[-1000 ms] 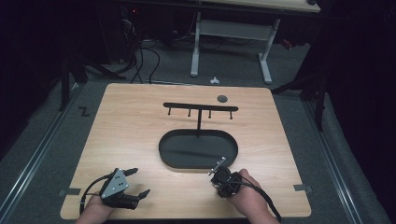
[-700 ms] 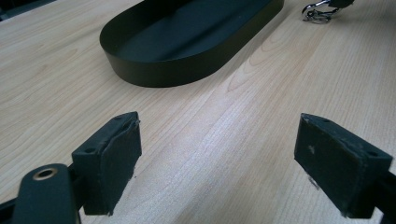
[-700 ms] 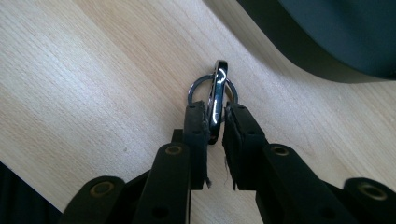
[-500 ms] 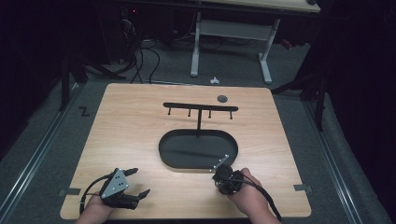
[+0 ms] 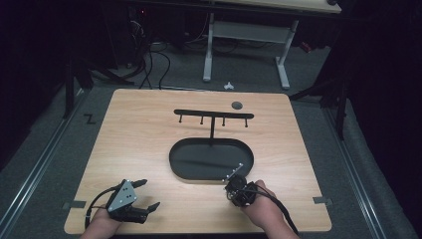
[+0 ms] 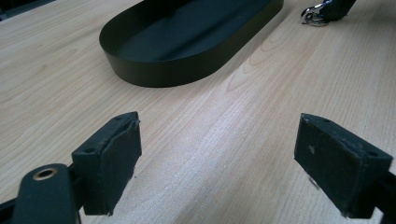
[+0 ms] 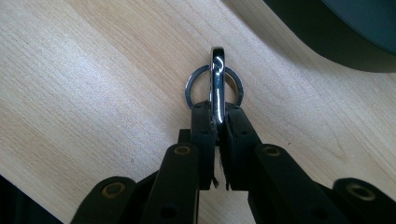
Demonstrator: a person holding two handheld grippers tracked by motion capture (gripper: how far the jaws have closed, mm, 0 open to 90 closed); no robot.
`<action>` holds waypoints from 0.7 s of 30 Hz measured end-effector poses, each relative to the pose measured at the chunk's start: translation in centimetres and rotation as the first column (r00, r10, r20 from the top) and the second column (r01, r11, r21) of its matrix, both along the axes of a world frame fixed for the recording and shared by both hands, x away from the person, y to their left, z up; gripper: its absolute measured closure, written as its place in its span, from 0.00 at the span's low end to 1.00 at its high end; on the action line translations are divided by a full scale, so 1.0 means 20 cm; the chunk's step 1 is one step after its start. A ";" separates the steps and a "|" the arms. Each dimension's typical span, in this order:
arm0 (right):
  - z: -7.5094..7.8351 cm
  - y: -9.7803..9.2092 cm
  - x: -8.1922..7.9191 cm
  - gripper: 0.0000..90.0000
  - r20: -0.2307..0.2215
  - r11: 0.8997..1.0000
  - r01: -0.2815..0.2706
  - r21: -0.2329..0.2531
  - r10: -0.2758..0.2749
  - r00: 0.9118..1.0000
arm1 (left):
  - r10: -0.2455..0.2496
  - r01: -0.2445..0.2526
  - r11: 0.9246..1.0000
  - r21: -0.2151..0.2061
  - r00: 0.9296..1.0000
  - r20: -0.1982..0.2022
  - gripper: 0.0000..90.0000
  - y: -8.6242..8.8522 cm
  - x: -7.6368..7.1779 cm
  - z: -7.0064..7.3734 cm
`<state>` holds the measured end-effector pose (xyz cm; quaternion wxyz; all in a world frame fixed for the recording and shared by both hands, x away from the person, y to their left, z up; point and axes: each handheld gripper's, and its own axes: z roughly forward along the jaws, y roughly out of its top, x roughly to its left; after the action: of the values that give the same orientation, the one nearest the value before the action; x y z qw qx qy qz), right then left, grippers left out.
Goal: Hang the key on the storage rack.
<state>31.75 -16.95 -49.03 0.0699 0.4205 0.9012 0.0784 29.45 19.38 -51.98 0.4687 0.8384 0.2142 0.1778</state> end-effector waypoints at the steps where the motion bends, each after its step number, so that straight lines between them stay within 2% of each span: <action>1: 0.00 0.00 0.00 0.94 0.000 1.000 0.000 0.000 0.000 1.000 | 0.000 0.000 1.000 0.000 1.000 0.000 0.17 0.00 0.00 0.00; 12: 0.00 -0.02 0.00 0.94 -0.014 0.999 -0.006 0.032 0.006 1.000 | 0.001 -0.001 1.000 0.001 1.000 -0.001 0.17 0.00 0.00 0.00; 15: 0.00 -0.02 0.01 0.94 -0.013 0.999 -0.024 0.028 0.024 1.000 | 0.000 0.000 1.000 0.002 1.000 -0.001 0.17 0.00 0.00 0.00; 21: 0.00 -0.02 0.01 0.94 -0.015 0.999 -0.023 0.032 0.024 1.000 | -0.001 0.001 1.000 0.003 1.000 0.000 0.17 0.00 0.00 0.00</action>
<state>31.94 -17.40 -49.04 0.0552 0.4115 0.9052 0.0902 29.45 19.33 -51.99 0.4677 0.8390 0.2134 0.1780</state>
